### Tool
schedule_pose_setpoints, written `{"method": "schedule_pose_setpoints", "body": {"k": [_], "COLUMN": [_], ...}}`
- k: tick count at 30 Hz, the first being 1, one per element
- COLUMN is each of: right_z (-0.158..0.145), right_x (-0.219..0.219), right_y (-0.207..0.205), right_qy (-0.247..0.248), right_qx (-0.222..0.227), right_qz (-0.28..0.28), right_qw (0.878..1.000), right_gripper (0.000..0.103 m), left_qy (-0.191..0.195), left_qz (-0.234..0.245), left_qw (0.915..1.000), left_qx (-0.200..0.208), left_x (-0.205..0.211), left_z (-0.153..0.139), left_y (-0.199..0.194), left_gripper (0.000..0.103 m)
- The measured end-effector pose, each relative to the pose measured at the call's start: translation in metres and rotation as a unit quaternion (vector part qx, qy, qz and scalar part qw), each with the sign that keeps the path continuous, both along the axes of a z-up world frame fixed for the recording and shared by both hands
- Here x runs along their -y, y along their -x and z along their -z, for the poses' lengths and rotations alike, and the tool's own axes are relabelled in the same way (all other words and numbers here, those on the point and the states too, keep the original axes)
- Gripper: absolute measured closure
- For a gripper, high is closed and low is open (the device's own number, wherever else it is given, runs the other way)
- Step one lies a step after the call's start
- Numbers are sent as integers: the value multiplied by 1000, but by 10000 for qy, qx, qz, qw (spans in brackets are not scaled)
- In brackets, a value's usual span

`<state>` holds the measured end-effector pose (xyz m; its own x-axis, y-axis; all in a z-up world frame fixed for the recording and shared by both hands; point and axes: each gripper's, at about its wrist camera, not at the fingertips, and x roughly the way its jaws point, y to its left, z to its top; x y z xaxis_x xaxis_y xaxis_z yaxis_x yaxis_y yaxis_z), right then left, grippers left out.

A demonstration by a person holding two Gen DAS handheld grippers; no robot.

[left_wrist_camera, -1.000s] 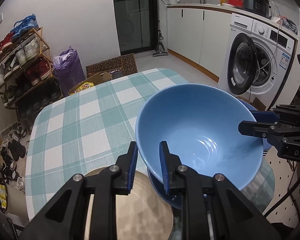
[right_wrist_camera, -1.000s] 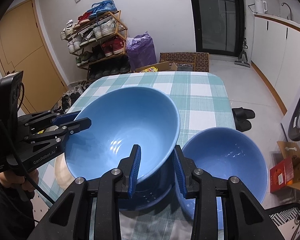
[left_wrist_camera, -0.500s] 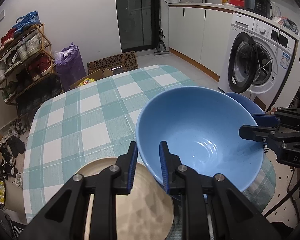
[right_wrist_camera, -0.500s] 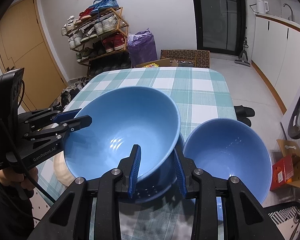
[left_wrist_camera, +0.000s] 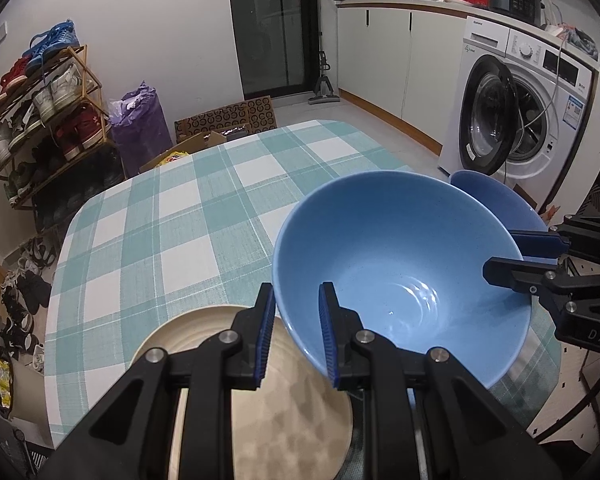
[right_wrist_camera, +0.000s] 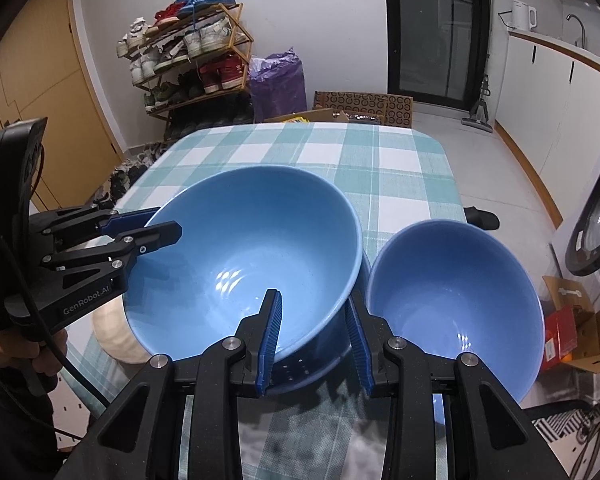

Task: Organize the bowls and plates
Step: 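Carry the held bowl over the other blue bowl beside the plates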

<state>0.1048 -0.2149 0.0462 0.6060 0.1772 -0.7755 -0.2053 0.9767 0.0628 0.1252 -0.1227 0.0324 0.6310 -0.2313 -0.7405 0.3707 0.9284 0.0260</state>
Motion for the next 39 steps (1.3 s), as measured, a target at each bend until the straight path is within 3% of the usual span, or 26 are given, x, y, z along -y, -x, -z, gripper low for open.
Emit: {"method": "schedule_pose_setpoints", "body": {"k": [39], "right_z": [20], "right_x": [-12], "right_y": [5], "right_qy": [780], "right_qx": [-147], "right_qz": [115], "right_qw": [9968], "right_gripper": [68], "left_qy": [-227], "left_qz": [136], "left_qw": [9993], "left_qx": [-251], "left_x": [10], "left_z": [23], "left_y": [-5], "left_gripper": [80]}}
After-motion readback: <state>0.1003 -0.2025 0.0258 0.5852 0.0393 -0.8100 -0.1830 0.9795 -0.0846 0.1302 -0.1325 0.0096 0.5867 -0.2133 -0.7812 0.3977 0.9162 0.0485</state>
